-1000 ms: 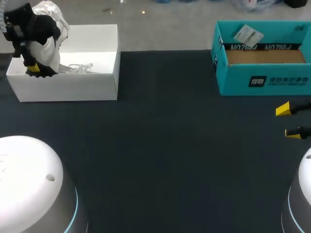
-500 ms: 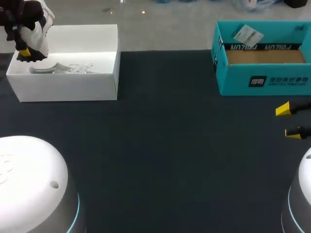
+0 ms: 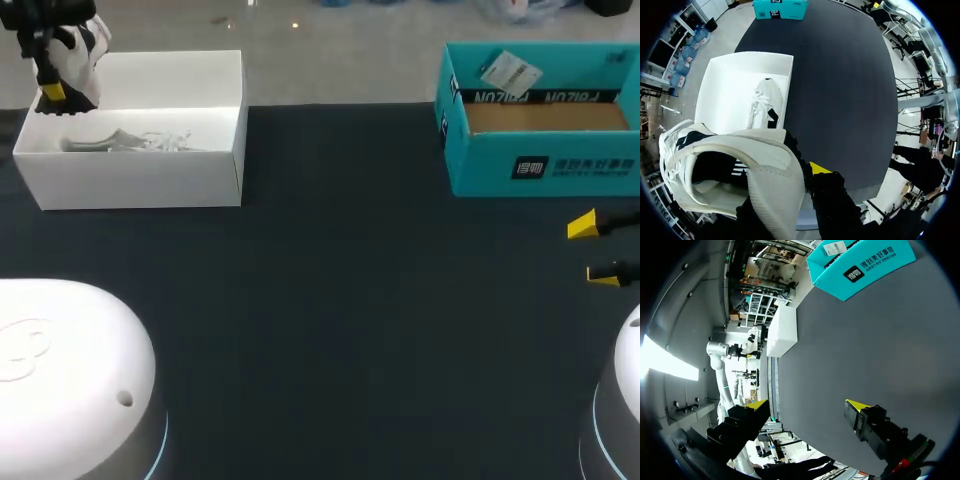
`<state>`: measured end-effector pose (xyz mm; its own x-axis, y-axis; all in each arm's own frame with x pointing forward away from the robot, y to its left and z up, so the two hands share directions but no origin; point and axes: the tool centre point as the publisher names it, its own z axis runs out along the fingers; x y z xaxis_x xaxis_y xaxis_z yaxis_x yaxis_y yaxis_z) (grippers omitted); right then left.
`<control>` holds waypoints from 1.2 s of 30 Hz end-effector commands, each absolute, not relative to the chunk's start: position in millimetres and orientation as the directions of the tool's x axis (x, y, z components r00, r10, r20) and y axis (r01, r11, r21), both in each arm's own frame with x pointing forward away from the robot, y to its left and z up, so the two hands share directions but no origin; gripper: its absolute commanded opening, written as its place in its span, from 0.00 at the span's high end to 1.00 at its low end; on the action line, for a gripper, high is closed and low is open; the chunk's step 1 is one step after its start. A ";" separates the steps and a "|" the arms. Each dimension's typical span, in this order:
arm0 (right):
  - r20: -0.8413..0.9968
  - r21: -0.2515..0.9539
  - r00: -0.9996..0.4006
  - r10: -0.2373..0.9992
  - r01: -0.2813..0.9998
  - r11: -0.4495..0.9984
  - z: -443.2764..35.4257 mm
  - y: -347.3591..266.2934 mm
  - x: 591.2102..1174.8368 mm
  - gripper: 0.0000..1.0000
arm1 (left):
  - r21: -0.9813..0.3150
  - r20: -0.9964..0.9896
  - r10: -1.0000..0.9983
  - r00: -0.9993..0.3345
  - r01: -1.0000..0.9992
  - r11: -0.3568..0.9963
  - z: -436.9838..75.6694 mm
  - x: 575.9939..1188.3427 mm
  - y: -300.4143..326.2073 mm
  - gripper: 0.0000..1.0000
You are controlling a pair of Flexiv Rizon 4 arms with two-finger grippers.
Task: Take the shoe out of the shoebox, open the shoe tongue, remove and reinsert the insole, then place the shoe into the shoebox
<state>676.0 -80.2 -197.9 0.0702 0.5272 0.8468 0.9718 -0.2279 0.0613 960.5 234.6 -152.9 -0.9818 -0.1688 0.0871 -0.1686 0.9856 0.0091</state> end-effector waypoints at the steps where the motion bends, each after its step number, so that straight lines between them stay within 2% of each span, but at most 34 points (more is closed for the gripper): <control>1: 0.845 0.062 0.072 0.529 0.971 -0.230 -197.8 -79.9 674.5 0.00 | 0.010 0.100 -0.167 -0.981 -0.167 0.986 -150.4 963.3 235.5 1.00; 2: 0.845 0.062 0.072 0.529 0.971 -0.230 -197.8 -79.9 674.5 0.00 | 0.087 0.080 -0.172 -0.982 -0.165 0.982 -156.3 962.2 234.4 1.00; 6: 0.845 0.062 0.072 0.529 0.971 -0.230 -197.8 -79.9 674.5 0.00 | 0.089 0.092 -0.143 -0.985 -0.135 0.987 -159.1 974.2 243.5 1.00; 8: 0.845 0.062 0.072 0.529 0.971 -0.230 -197.8 -79.9 674.5 0.00 | 0.018 0.095 -0.128 -0.987 -0.126 0.992 -156.8 983.3 250.3 1.00; 13: 0.845 0.062 0.072 0.529 0.971 -0.230 -197.8 -79.9 674.5 0.00 | 0.008 0.055 -0.118 -0.992 -0.117 0.993 -162.5 1012.6 265.5 1.00; 25: 0.845 0.062 0.072 0.529 0.971 -0.230 -197.8 -79.9 674.5 0.00 | 0.063 0.026 -0.058 -0.998 -0.056 0.996 -175.9 1073.7 308.4 1.00; 29: 0.845 0.062 0.072 0.529 0.971 -0.230 -197.8 -79.9 674.5 0.00 | 0.066 0.035 -0.009 -0.999 -0.007 0.998 -182.0 1081.0 310.1 1.00; 36: 0.845 0.062 0.072 0.529 0.971 -0.230 -197.8 -79.9 674.5 0.00 | 0.088 0.071 -0.041 -0.997 -0.035 0.995 -190.8 1087.0 311.7 1.00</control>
